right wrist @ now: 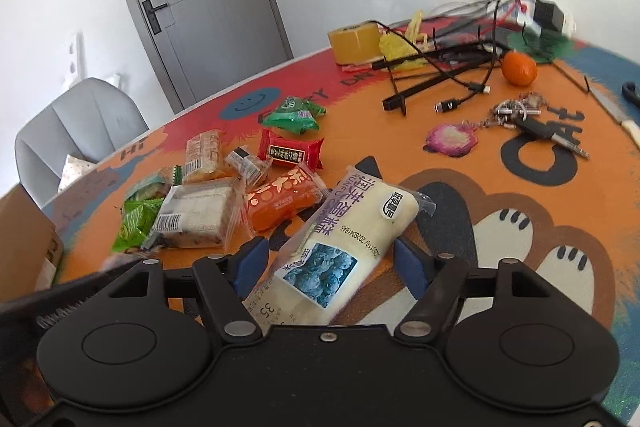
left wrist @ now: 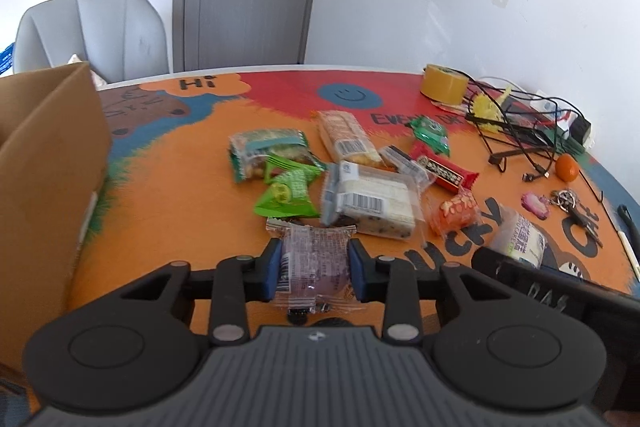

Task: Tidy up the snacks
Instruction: 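Grasp the white bread bag with the right gripper while the left holds the pastry, then carry the pastry and bread bag over the box and release both, then move both grippers back over the snack pile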

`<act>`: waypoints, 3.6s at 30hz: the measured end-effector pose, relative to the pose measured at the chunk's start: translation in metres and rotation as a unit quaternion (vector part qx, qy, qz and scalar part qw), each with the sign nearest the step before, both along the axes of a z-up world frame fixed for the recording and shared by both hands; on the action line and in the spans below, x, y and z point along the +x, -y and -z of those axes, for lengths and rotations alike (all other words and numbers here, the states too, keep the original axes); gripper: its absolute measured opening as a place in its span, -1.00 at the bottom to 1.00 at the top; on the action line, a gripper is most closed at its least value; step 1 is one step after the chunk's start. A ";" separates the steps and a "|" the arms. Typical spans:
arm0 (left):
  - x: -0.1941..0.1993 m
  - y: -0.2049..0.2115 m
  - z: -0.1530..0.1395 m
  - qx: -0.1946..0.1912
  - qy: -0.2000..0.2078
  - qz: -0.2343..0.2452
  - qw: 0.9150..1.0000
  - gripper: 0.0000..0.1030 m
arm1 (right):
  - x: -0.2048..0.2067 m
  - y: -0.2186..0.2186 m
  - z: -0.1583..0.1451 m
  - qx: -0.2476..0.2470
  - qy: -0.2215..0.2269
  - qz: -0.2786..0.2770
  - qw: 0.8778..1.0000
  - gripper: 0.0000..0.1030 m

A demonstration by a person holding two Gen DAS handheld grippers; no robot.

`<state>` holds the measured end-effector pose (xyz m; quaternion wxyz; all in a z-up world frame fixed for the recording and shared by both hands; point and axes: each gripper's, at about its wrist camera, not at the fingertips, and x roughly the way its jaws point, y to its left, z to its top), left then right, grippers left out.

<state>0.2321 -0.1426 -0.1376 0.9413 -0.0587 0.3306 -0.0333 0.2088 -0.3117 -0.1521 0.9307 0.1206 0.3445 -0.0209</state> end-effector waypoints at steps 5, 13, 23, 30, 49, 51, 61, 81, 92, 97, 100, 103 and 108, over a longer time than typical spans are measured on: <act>-0.009 -0.008 -0.003 -0.006 0.005 -0.004 1.000 -0.35 | -0.006 -0.002 -0.002 -0.012 -0.003 0.002 1.000 0.08; -0.027 -0.016 -0.011 -0.015 0.016 -0.005 1.000 -0.35 | -0.023 0.003 -0.007 0.009 0.005 0.007 1.000 -0.37; -0.056 -0.034 -0.039 -0.024 0.056 -0.017 0.998 -0.35 | -0.043 -0.005 -0.030 0.039 0.046 -0.008 0.998 -0.42; -0.073 -0.051 -0.057 -0.028 0.086 -0.029 0.996 -0.35 | -0.054 -0.024 -0.049 0.039 0.071 -0.032 0.996 -0.42; -0.097 -0.100 -0.091 -0.034 0.130 -0.073 0.988 -0.35 | -0.054 -0.080 -0.080 0.050 0.106 -0.103 0.988 -0.42; -0.098 -0.106 -0.093 -0.036 0.131 -0.077 0.988 -0.35 | -0.054 -0.087 -0.083 0.051 0.110 -0.112 0.986 -0.42; -0.101 -0.138 -0.097 -0.043 0.137 -0.107 0.984 -0.35 | -0.043 -0.127 -0.092 0.057 0.118 -0.159 0.979 -0.42; -0.087 -0.210 -0.085 -0.062 0.112 -0.180 0.975 -0.23 | -0.012 -0.214 -0.098 0.060 0.110 -0.239 0.963 -0.42; -0.102 -0.232 -0.095 -0.057 0.120 -0.217 0.967 0.12 | -0.004 -0.240 -0.100 0.074 0.099 -0.265 0.956 -0.21; -0.105 -0.231 -0.097 -0.056 0.122 -0.224 0.965 0.47 | -0.009 -0.235 -0.103 0.070 0.107 -0.254 0.959 0.21; -0.104 -0.225 -0.098 -0.054 0.123 -0.220 0.966 0.57 | -0.011 -0.223 -0.104 0.070 0.106 -0.243 0.962 0.22; -0.104 -0.218 -0.098 -0.051 0.121 -0.218 0.967 0.71 | -0.013 -0.209 -0.102 0.059 0.102 -0.225 0.967 0.37; -0.102 -0.205 -0.096 -0.041 0.108 -0.212 0.970 0.74 | -0.021 -0.185 -0.098 0.053 0.096 -0.204 0.973 0.37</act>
